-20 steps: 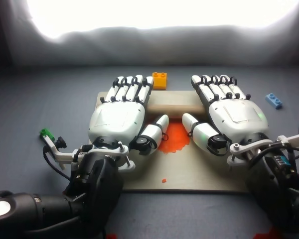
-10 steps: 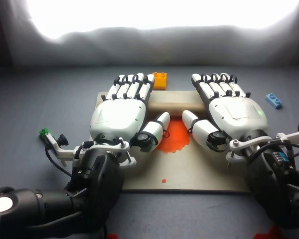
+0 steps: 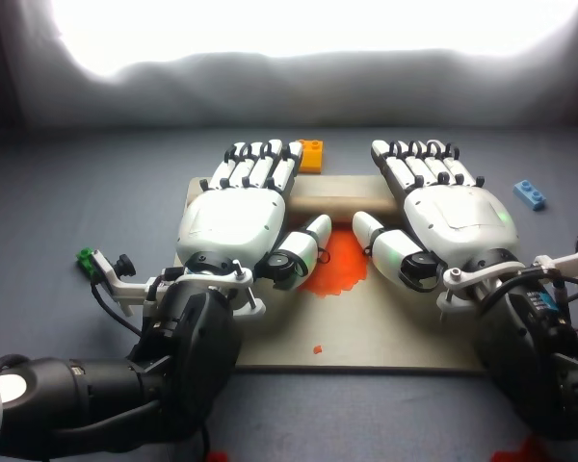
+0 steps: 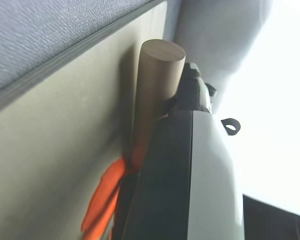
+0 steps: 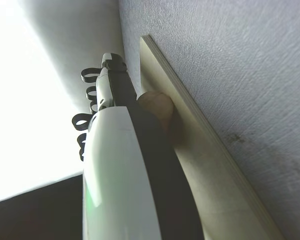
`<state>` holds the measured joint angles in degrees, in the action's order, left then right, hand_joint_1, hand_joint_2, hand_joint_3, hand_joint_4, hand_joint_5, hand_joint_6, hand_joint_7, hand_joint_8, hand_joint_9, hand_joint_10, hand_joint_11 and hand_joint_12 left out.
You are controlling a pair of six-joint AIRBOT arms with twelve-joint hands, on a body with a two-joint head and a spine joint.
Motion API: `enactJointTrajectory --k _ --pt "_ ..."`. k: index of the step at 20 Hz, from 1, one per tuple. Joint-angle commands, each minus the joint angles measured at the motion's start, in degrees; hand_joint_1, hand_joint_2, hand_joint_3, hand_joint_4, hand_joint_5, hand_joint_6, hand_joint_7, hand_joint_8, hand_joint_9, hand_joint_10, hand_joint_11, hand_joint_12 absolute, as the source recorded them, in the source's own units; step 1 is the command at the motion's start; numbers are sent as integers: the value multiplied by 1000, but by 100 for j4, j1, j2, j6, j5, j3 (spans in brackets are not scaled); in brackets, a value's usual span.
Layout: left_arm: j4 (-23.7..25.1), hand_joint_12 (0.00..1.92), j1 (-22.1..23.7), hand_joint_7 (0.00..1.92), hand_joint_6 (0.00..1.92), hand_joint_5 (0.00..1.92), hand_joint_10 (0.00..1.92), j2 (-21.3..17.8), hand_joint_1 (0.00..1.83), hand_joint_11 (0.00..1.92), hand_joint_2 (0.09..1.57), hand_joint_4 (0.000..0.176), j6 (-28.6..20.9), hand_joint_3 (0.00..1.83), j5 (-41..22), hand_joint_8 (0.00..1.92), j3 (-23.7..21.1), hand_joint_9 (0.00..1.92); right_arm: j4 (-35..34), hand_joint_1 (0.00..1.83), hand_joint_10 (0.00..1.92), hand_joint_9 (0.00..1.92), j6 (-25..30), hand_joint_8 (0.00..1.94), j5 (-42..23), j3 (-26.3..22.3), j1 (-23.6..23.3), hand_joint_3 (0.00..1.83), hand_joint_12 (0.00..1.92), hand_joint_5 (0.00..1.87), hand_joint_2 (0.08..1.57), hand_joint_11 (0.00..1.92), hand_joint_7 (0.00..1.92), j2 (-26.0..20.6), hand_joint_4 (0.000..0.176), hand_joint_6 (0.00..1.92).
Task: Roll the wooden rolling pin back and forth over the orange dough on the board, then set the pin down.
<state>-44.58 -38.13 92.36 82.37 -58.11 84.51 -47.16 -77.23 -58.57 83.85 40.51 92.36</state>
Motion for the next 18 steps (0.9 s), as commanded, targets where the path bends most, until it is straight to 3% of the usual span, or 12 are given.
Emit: enactJointTrajectory --k 1,13,14,18 --pt "194 0 26 3 0 0 0 14 0 0 1520 0 -61 2 -347 1 37 0 102 0 0 0 26 4 -322 45 -30 57 0 1 1571 0 13 4 0 0" --pt "196 0 11 139 22 123 13 -15 0 0 1523 0 -89 2 -340 11 25 57 94 0 40 148 28 25 -339 75 -30 60 21 173 1571 25 210 -3 0 44" --pt "197 0 3 144 21 124 14 -22 0 0 1523 0 -89 2 -341 12 18 60 95 0 16 171 28 10 -349 75 -30 60 118 189 1571 4 226 -3 0 19" --pt "198 0 -13 161 29 151 18 -41 0 1 1525 0 -89 2 -341 15 -16 77 96 0 7 177 29 3 -371 74 -30 58 188 193 1571 0 239 -2 0 8"
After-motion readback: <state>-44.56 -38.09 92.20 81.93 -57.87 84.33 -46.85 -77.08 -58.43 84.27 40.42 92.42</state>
